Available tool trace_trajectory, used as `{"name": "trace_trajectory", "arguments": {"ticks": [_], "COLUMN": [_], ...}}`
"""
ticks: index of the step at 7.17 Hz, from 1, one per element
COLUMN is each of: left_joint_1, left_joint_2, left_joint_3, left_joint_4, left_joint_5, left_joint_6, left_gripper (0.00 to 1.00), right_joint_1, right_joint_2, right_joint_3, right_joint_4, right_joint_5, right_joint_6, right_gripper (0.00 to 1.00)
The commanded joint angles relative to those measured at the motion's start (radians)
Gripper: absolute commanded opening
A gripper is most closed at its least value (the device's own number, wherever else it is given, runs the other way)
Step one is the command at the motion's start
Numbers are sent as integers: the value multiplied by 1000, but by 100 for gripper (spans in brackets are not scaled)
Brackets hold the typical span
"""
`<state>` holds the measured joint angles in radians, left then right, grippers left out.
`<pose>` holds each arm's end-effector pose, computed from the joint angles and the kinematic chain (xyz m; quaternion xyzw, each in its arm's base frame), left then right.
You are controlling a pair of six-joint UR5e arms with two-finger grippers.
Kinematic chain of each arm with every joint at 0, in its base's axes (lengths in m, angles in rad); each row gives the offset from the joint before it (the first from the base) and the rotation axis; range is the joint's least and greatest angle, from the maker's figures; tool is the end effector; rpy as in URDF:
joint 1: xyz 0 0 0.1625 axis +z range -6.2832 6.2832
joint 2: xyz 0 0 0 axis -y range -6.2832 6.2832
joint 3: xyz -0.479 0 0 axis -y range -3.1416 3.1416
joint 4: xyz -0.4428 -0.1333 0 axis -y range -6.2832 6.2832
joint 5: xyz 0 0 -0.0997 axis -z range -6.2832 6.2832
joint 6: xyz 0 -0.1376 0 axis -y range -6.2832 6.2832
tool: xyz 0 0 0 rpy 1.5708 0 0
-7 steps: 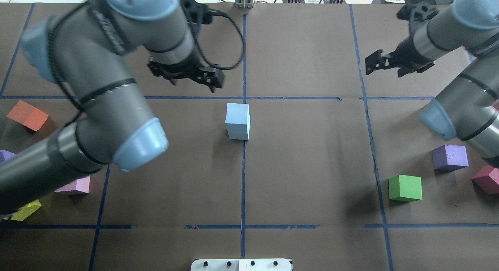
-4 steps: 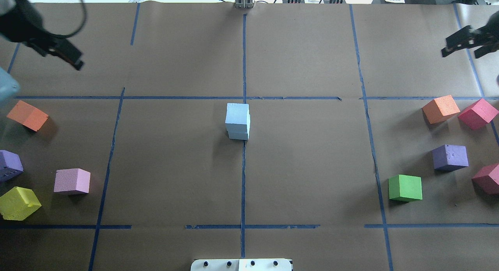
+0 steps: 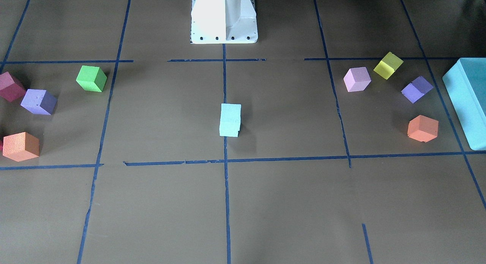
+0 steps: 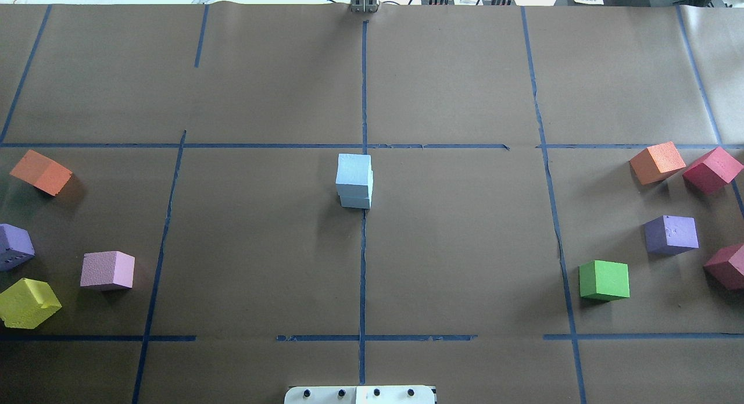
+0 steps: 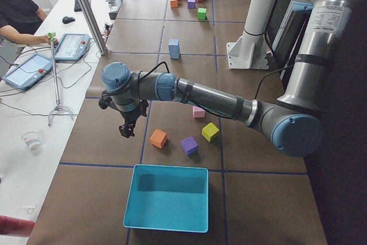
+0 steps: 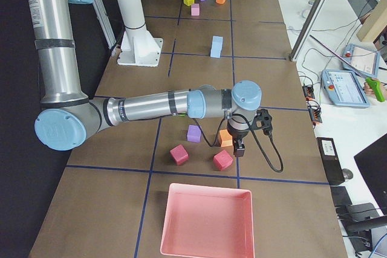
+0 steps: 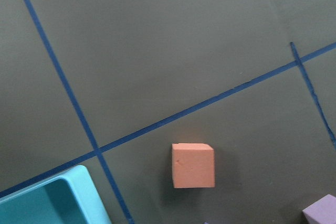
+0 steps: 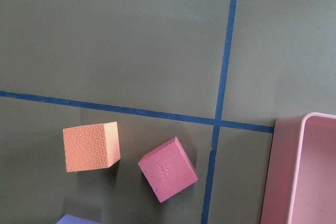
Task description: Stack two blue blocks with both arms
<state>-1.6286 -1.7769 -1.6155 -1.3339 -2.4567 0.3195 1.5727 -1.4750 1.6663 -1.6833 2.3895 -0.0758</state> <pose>-0.0630 -0.6253 0.6071 0.0866 0.4198 0.1208 0.8954 0.0339 -0.5873 0.6410 0.0516 -0.3960 -0.0495 0.9155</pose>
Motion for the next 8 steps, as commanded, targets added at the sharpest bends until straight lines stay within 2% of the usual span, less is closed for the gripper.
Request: {"name": "trace_trajectory", "arguments": {"ticks": [1,3,4,5,6,8], "left_joint_1": [-33,4,36,62,85,84], "left_joint_2": [5,11,8,4,-1,17], "left_joint_3": [-1,-1,6,8,8,-15], "left_joint_4": [-13,-13,-13,-13,-13,-22], "left_joint_5": [11,62,62,74,128,119], "left_joint_6": [-69,-71,-71,-69,-71,-59], "left_gripper": [100,100,100,100,100,100], "right_joint_1": [7,-29,-52,-54,-60,-77], "right_joint_2": [-2,-5,-2,-14,-14,-14], "right_joint_3": [-5,-5,9,21,21,-2], "right_joint_4": [0,10,11,11,13,91], "right_joint_5": [-1,-18,-57,-56,-15,-10], "right_joint_6": [-24,-12,-10,-2,-5,-5], "right_gripper": [100,100,100,100,100,100]}}
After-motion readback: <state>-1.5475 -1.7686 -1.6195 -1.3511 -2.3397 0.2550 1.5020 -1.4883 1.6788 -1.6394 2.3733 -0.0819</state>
